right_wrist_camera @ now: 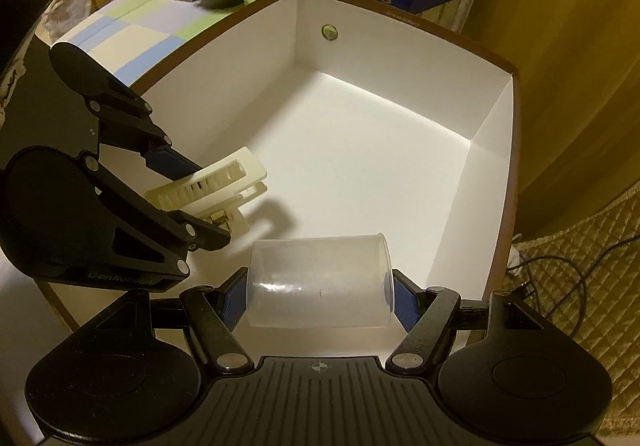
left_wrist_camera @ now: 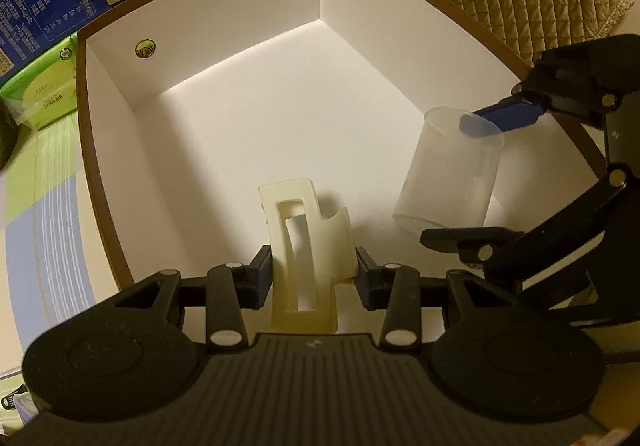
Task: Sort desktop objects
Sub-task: 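Open the left tool to drop the clip while the right tool releases the cup into the box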
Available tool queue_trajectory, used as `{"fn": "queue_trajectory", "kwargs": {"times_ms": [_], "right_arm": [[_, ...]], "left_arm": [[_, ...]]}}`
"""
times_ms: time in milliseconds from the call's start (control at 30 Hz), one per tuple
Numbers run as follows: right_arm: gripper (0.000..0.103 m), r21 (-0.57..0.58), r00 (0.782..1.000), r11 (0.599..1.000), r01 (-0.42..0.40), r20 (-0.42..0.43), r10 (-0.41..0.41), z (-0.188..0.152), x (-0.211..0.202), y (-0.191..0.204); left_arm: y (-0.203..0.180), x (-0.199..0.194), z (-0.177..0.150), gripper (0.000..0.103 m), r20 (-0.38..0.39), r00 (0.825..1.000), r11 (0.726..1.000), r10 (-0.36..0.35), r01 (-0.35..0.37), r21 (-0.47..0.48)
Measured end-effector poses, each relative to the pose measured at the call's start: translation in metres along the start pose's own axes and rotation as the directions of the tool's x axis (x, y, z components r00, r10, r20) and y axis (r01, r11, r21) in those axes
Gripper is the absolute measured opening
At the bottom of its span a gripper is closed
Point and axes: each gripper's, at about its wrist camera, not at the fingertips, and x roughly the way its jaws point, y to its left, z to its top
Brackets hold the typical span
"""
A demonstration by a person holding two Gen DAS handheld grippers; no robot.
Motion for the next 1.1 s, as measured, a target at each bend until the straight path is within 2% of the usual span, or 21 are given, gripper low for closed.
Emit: {"fn": "queue_trajectory", "kwargs": {"times_ms": [100, 267, 600, 733, 767, 800, 867, 1100], "right_arm": [[0.069, -0.023, 1.0, 1.0, -0.001, -0.005, 0.001, 0.001, 0.002, 0.0], [0.069, -0.077, 1.0, 0.997, -0.01, -0.014, 0.009, 0.001, 0.006, 0.005], [0.069, -0.115, 0.999, 0.993, -0.04, 0.009, 0.042, -0.001, 0.01, 0.008], [0.084, -0.11, 0.999, 0.994, -0.017, 0.042, 0.021, -0.004, 0.009, 0.01], [0.085, -0.107, 0.999, 0.994, -0.016, 0.05, 0.022, -0.005, 0.007, 0.009], [0.086, -0.1, 0.998, 0.995, -0.016, 0.055, 0.022, -0.006, 0.006, 0.009], [0.089, -0.083, 0.997, 0.996, -0.024, 0.069, 0.029, -0.008, 0.002, 0.008], [0.101, -0.027, 0.988, 0.999, -0.045, 0.147, 0.049, -0.016, -0.025, 0.011]], "left_arm": [[0.0, 0.001, 0.0, 0.038, -0.002, 1.0, 1.0, -0.001, 0.001, 0.004], [-0.001, -0.002, 0.002, 0.048, 0.012, 1.0, 1.0, -0.01, 0.01, 0.023], [-0.001, -0.007, 0.003, 0.051, 0.029, 1.0, 0.999, 0.0, -0.001, 0.032], [0.0, -0.014, 0.003, 0.052, 0.044, 0.999, 1.0, 0.0, -0.001, 0.031], [-0.001, -0.017, 0.002, 0.056, 0.049, 0.999, 0.999, 0.003, -0.004, 0.033], [-0.001, -0.019, 0.001, 0.065, 0.055, 0.998, 0.999, 0.015, -0.017, 0.031], [-0.002, -0.025, 0.0, 0.072, 0.073, 0.997, 0.999, 0.034, -0.036, 0.033], [0.004, -0.05, -0.006, 0.078, 0.12, 0.992, 0.999, 0.049, -0.051, 0.015]]}}
